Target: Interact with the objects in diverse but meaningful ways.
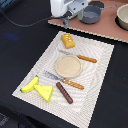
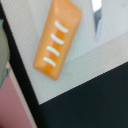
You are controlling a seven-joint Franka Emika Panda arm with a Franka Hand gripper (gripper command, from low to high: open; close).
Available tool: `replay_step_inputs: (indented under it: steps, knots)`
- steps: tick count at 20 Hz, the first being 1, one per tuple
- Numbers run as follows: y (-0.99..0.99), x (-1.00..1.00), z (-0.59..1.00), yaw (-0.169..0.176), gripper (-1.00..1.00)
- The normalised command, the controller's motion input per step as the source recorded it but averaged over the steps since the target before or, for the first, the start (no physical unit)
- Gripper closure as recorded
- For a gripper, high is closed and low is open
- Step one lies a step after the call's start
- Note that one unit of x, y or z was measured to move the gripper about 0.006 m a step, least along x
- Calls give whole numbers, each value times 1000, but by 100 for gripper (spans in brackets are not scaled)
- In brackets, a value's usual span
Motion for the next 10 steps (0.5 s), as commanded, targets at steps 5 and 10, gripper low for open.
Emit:
replay_step_inputs:
  steps: [5,10]
  knots:
    - [-890,577,139,-4,-100]
    - [-881,694,102,0,-100]
